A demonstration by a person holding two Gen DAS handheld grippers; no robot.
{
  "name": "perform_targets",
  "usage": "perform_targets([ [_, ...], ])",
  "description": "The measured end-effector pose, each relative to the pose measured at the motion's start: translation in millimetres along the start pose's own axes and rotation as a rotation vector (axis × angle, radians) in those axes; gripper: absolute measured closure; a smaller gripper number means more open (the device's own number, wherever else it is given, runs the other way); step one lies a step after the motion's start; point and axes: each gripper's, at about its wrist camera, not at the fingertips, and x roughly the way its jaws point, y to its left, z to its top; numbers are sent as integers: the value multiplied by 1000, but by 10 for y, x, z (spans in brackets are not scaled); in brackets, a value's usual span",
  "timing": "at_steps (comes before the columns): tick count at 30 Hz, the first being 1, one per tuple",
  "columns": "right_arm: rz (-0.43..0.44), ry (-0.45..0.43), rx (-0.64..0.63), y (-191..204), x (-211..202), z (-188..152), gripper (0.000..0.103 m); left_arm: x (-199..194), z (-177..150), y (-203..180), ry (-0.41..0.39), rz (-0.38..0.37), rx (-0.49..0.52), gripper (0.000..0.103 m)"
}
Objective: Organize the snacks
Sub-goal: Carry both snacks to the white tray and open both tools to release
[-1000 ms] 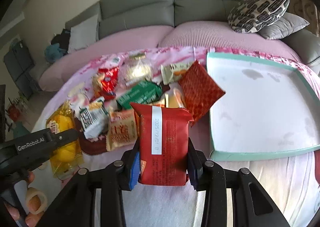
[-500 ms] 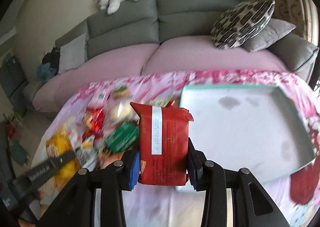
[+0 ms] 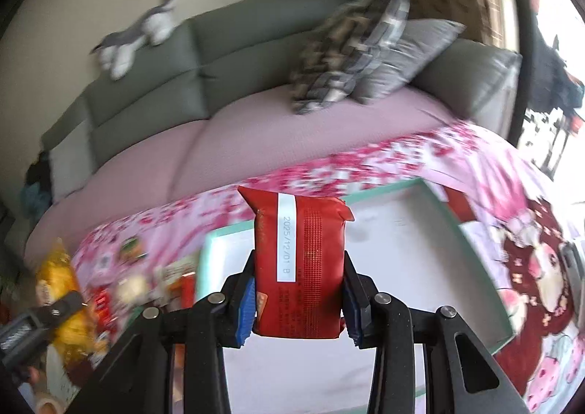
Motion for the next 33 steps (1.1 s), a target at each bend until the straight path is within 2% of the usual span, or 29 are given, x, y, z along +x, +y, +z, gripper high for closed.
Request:
perform_targets([
  [6,-107,32,90,-636,225,107,62,467,26,-683,83,-83,149,62],
  [10,-142,79,109,-884,413,133,62,937,-55,-1060,190,-133,203,62],
  [13,-151,115,109,-972,561,170,61,1252,-104,-1211,259,-105,215,62],
  [19,-153,148,98,-994,785,241,61,1594,-184,-1328,319,-53,224,62],
  [21,-153,155,95,-984,830,245,61,1615,-197,-1322,311,-19,235,52],
  [22,-158,159,95,-977,849,247,60,1601,-187,-1301,305,-5,239,35],
  [23,-161,162,94,-974,860,248,60,1584,-180,-1292,299,-1,239,23],
  [25,-167,163,86,-951,849,247,60,1519,-153,-1264,287,-16,230,21],
  [28,-166,160,78,-914,789,246,54,1385,-116,-1234,261,-24,218,20],
  [33,-156,147,76,-851,595,211,38,1092,-68,-1094,182,-6,183,11],
])
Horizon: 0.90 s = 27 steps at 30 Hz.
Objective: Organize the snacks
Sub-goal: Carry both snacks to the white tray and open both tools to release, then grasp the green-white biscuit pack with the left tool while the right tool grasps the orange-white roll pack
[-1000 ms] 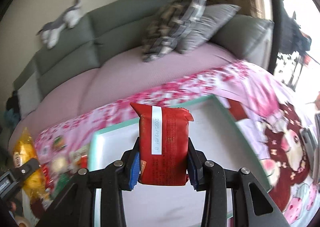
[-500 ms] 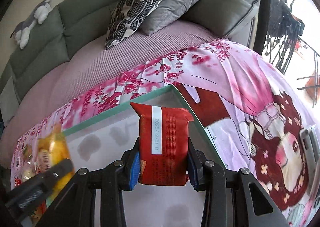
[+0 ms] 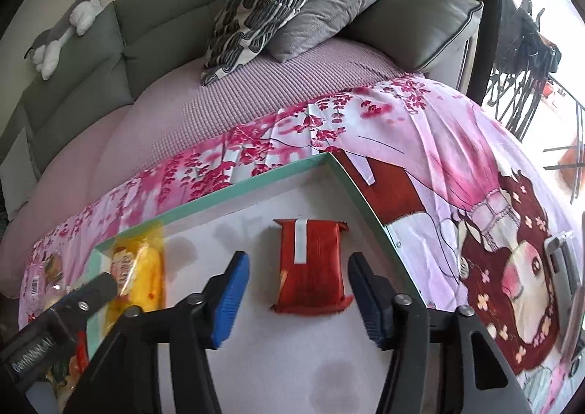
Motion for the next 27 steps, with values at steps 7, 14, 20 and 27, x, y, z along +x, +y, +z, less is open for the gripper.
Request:
perform_targets([
  [7,44,-70,-40,182,-253,-72,3,-375,-137,395,-92,85,-66,5],
  [14,89,-85,-43,371,-331,-279,0,-663,-366,846,-172,177,-133,5],
  [20,148,-61,-63,554,-353,-506,0,-790,-562,1343,-187,239,-246,5],
  [27,196,-96,-113,783,-483,-602,0,-984,-686,1876,-223,301,-403,5],
])
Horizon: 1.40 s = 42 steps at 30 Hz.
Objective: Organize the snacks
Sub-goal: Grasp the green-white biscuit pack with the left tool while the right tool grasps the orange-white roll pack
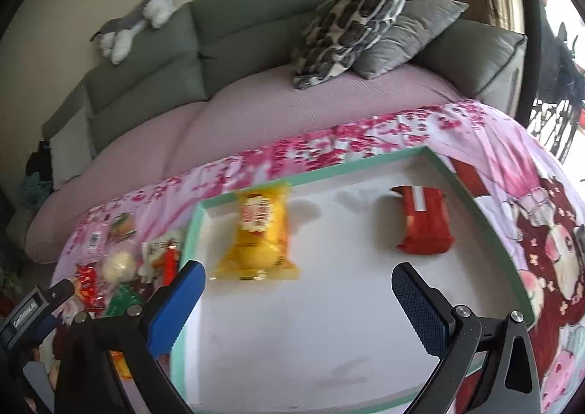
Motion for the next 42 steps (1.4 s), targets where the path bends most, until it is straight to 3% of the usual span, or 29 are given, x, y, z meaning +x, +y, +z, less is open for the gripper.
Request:
perform_targets([
  [9,98,25,-127,482,43,-174,0,-19,-31,334,28,25,-46,5],
  [19,216,121,-237,1029,61,-522,0,-36,-105,536,101,74,-33,5],
  [25,271,122,-292,1351,-26,-676,0,-64,-78,690,111,71,-62,5],
  [34,262,208,-358,1668,170,-934,0,78,-103,863,174,87,-85,5],
  [42,246,261,-384,1770,348,-1091,0,179,-144,817,215,37,-83,5],
])
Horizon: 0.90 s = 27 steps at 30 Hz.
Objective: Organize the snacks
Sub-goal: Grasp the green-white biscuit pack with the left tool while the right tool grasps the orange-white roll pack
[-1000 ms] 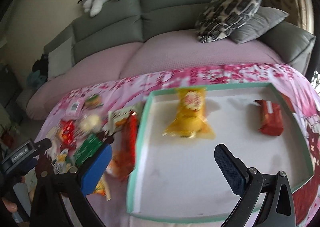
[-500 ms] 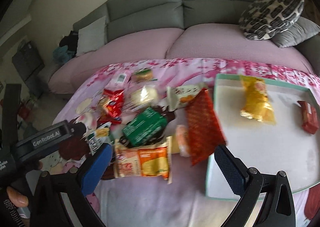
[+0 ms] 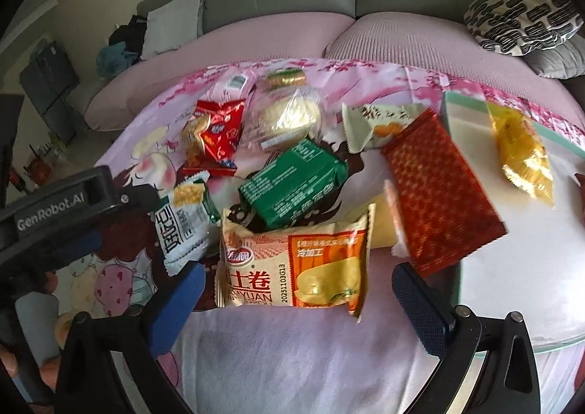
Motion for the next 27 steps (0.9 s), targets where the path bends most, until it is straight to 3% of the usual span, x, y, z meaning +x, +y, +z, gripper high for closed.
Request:
perform_targets([
  [19,-20,25,-15,-11,103,-29,0,309,2,-444,69,25,175,5],
  [27,-20,27,-16,-10,100,-33,0,326,-33,-340,81,28,154,5],
])
